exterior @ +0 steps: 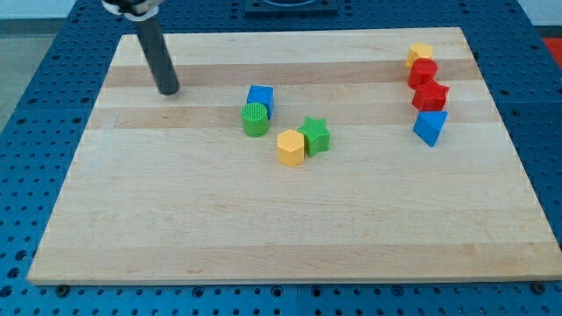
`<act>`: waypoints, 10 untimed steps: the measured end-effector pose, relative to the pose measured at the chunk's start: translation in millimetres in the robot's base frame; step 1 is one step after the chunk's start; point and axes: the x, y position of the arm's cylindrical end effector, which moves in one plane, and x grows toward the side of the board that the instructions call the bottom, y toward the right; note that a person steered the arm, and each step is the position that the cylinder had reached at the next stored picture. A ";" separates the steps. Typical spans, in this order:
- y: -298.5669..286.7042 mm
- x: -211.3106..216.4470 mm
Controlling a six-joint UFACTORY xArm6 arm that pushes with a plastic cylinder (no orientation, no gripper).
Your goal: Push the blue cube towards the blue triangle
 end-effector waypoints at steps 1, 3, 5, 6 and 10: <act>59.2 7.1; 95.9 33.5; 151.9 40.8; 167.8 40.9; 228.6 122.5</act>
